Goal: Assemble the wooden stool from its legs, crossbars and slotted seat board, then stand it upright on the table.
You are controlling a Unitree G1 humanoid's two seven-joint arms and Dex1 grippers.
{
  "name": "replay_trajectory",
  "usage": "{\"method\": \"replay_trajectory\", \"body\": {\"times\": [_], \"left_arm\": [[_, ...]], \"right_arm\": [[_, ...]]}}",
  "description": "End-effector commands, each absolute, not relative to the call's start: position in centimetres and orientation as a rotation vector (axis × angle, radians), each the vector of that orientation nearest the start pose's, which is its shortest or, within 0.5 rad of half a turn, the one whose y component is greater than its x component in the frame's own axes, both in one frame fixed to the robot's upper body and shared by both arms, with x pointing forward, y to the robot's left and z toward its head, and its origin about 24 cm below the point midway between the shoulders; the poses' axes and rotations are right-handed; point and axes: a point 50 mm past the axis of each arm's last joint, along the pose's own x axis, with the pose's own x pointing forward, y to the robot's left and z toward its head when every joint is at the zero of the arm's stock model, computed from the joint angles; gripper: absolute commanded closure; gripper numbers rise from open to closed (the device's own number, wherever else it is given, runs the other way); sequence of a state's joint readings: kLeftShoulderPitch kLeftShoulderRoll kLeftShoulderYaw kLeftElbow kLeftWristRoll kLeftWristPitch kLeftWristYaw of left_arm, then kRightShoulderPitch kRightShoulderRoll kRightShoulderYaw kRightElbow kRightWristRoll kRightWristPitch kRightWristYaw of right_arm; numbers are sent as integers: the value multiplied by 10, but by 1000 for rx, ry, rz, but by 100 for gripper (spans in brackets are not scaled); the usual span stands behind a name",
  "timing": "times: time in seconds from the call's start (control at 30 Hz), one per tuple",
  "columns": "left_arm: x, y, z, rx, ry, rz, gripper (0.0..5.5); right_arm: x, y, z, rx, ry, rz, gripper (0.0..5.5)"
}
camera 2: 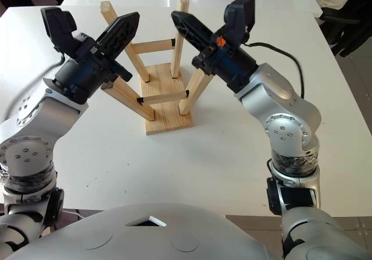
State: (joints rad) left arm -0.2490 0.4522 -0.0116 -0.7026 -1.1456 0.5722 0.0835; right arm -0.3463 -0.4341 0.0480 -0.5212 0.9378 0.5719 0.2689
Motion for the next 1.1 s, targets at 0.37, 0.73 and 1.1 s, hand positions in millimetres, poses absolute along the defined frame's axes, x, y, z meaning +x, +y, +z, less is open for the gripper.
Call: {"method": "replay_trajectory", "body": {"times": [0.37,0.73,1.1], "left_arm": [[226,168,289,-624,-601,-637,549],[191,285,77,-195,376,-488,549],[172,184,78,-227,379,-1093,549]], "right_arm": [[259,-161,275,568,-445,827,550],[282,-194,110,-119,159,701,550],[303,-151,104,-15,147,1201,550]]}}
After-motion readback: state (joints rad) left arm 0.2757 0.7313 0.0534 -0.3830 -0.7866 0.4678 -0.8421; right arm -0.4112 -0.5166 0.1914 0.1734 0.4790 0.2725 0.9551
